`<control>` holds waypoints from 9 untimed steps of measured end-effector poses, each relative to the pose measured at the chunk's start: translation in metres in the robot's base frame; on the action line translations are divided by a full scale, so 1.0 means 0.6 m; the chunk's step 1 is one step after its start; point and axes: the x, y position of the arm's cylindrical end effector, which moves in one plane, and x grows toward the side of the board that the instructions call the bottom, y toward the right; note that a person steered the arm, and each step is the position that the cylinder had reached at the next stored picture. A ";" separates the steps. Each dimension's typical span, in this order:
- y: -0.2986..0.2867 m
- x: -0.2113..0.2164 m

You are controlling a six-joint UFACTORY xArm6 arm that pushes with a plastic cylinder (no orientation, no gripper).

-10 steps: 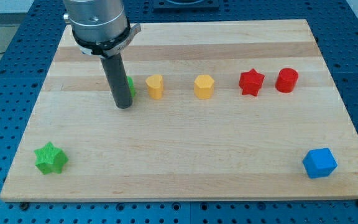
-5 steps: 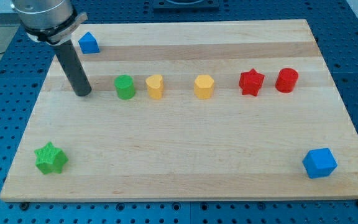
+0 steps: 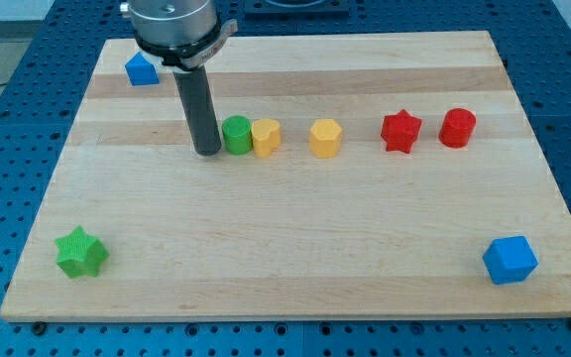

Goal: Push the green circle into the yellow heart

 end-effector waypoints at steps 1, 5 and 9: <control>-0.042 -0.034; 0.053 -0.099; 0.064 -0.102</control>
